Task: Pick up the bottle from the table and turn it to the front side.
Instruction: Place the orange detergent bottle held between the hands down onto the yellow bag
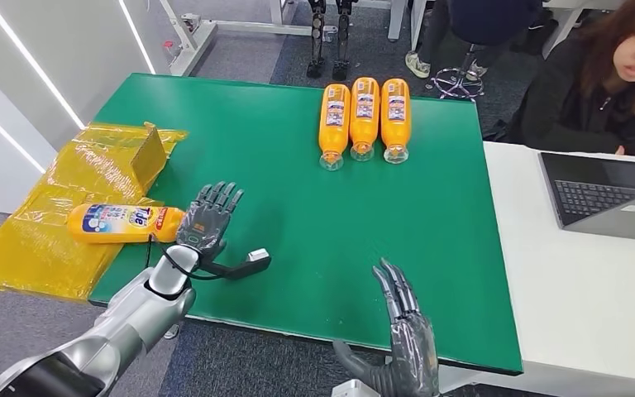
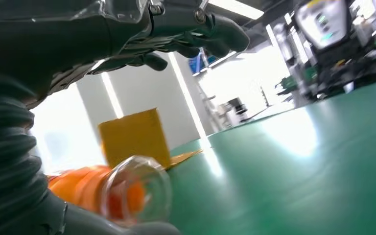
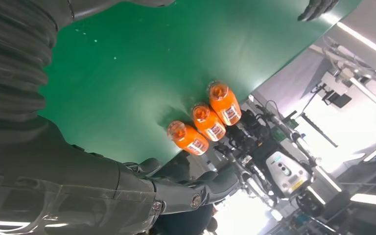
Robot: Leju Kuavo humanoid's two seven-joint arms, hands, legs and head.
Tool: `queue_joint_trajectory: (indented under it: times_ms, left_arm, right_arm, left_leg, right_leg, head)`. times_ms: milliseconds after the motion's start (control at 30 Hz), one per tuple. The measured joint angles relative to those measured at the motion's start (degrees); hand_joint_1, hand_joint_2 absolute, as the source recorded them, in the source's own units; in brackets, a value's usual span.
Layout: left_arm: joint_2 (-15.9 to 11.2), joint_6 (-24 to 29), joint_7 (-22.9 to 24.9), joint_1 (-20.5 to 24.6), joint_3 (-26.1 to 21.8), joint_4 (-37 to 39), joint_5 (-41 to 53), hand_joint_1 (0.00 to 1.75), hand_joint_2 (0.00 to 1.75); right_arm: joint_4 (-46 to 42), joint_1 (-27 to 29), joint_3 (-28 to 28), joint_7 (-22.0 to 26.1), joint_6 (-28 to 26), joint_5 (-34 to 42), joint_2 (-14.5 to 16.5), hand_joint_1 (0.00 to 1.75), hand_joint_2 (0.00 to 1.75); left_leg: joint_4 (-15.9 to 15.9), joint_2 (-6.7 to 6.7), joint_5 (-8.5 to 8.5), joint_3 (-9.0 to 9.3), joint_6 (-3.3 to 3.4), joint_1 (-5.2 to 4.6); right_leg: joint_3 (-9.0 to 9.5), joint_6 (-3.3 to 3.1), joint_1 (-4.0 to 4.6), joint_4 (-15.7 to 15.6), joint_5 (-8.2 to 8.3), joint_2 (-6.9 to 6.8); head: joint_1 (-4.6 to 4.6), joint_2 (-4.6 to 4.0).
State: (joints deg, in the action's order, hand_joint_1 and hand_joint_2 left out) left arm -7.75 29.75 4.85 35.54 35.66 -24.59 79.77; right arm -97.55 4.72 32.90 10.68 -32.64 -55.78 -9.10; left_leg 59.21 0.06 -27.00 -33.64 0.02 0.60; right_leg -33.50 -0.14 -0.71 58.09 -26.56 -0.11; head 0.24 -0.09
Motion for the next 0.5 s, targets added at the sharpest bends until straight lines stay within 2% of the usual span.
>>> queue_joint_trajectory:
  times_ms: [167,267,333,433,500]
  left_arm:
    - [-0.17,-0.61,-0.75,-2.65,-0.87,-6.38,0.24,0.00,1.75]
    - [-0.93,-0.74,-3.62,-5.69,-2.02,-12.71,-1.95,0.00,1.75]
    - [-2.29,-3.44,-6.91,-9.66,-3.26,-21.68,-8.68,0.00,1.75]
    - [-4.85,-8.87,-11.83,-15.72,-4.99,-37.08,-23.72,0.00,1.75]
    - [-5.82,-10.08,-14.36,-18.59,-6.07,-44.75,-30.40,0.00,1.75]
  right_arm:
    - [-0.16,0.72,-0.66,0.14,-0.35,0.10,0.01,0.00,1.75]
    - [-0.17,1.14,-1.03,0.21,-1.54,1.00,0.01,0.00,1.75]
    - [-0.11,1.77,-1.57,0.72,-3.54,3.00,-0.03,0.00,1.75]
    - [0.00,2.96,-2.87,2.20,-6.11,6.66,-0.14,0.00,1.75]
    - [-0.30,4.03,-4.03,2.71,-6.47,7.62,-0.22,0.00,1.75]
  left_leg:
    - [0.00,0.03,0.00,-0.01,0.00,0.00]
    - [-0.01,0.03,0.00,0.01,0.00,0.00]
    - [-0.01,0.04,-0.01,-0.01,0.00,0.00]
    - [-0.01,0.08,-0.08,-0.05,-0.01,0.01]
    - [-0.01,0.06,-0.10,-0.06,-0.01,0.00]
  right_leg:
    - [0.00,-0.03,0.00,0.01,-0.01,0.01]
    - [0.01,-0.03,0.00,0.01,-0.01,0.03]
    - [-0.01,-0.04,0.00,0.01,-0.03,0.04]
    - [-0.08,-0.05,0.01,0.00,-0.07,0.08]
    - [-0.09,-0.05,0.00,-0.01,-0.10,0.04]
  head:
    - [0.01,0.00]
    - [0.00,0.00]
    - [0.01,0.00]
    - [0.01,0.00]
    - [0.01,0.00]
